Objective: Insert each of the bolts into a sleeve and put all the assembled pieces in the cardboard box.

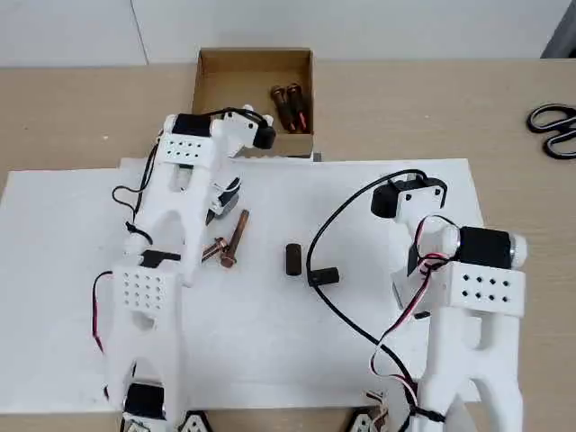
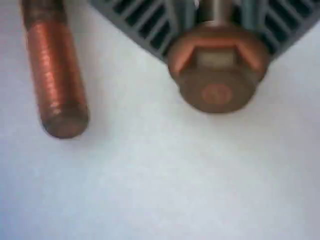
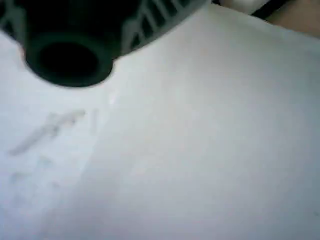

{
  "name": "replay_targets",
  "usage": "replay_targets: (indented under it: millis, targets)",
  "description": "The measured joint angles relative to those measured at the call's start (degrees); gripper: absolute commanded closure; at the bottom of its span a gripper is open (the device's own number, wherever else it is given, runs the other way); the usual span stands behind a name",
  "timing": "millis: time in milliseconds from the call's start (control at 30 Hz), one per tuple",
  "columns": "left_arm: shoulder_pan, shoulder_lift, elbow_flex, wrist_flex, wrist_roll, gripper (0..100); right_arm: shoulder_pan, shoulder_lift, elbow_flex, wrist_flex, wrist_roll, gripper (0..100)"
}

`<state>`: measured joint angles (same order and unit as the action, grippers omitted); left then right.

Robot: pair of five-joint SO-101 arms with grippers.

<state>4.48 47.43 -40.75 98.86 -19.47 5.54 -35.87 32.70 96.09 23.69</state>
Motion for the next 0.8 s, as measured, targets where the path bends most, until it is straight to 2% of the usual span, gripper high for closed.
replay_targets:
  millis: [100, 267, 433, 633, 800]
  targets:
    - [-0.1, -2.1, -1.6, -0.1, 1.5, 99, -0.2, -0.9, 0.0, 0.0, -1.2, 99.5]
    - [0.4, -15.4, 1.9, 0.1, 3.4, 99, -2.8, -9.1, -0.4, 0.1, -1.8, 99.5]
    - [1.5, -29.7, 14.9, 0.1, 3.6, 100, -7.6, -19.1, -0.9, 0.1, -1.8, 99.5]
    - [2.9, -46.7, 33.1, 0.1, 4.1, 100, -8.9, -24.3, -0.9, 0.1, -2.0, 99.5]
    - [3.0, -63.6, 43.8, -1.9, 14.8, 100, -8.9, -27.1, -0.9, -2.6, -5.7, 99.6]
